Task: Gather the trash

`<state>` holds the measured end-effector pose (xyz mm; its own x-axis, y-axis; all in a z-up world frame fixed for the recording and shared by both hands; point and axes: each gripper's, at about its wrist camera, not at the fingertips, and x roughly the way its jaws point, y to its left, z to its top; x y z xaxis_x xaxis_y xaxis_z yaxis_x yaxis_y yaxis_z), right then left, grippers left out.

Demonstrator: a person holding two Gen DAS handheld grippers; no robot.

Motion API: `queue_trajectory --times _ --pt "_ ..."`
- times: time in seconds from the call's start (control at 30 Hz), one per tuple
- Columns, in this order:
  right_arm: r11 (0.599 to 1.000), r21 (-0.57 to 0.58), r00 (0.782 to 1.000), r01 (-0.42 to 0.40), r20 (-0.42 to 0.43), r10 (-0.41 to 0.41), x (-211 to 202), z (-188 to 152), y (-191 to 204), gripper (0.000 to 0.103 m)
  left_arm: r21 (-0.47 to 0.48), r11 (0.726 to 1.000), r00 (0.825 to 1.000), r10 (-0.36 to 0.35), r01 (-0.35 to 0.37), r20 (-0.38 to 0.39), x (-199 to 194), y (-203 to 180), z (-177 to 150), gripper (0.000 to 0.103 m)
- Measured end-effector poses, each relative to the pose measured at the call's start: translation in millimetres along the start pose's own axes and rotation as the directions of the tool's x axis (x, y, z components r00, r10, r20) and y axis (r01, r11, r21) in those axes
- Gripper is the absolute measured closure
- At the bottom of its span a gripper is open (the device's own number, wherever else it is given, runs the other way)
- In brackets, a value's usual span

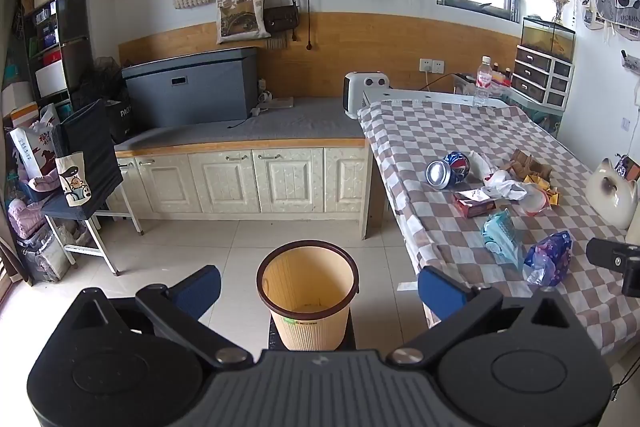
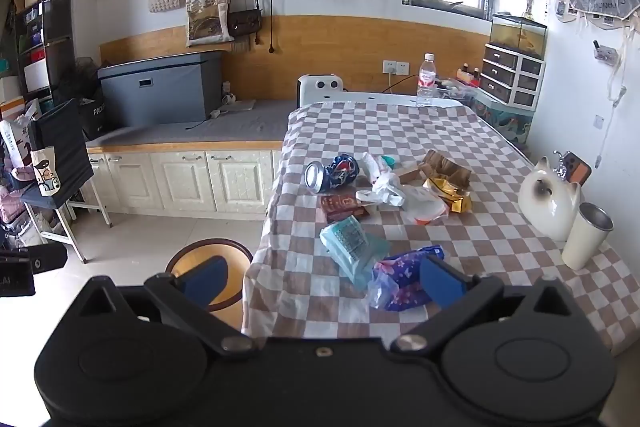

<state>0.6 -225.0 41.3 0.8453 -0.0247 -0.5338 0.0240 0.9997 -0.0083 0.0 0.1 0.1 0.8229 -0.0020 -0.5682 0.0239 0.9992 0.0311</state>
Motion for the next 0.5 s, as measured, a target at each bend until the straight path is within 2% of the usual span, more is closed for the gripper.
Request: queue_trajectory --times 0.5 --pt "1.000 -0.002 1.000 -0.003 -0.002 0.003 -2.4 -2.4 2.2 0.000 0.001 1.000 1.000 0.000 0.000 -0.001 0.0 -0.6 0.4 0.000"
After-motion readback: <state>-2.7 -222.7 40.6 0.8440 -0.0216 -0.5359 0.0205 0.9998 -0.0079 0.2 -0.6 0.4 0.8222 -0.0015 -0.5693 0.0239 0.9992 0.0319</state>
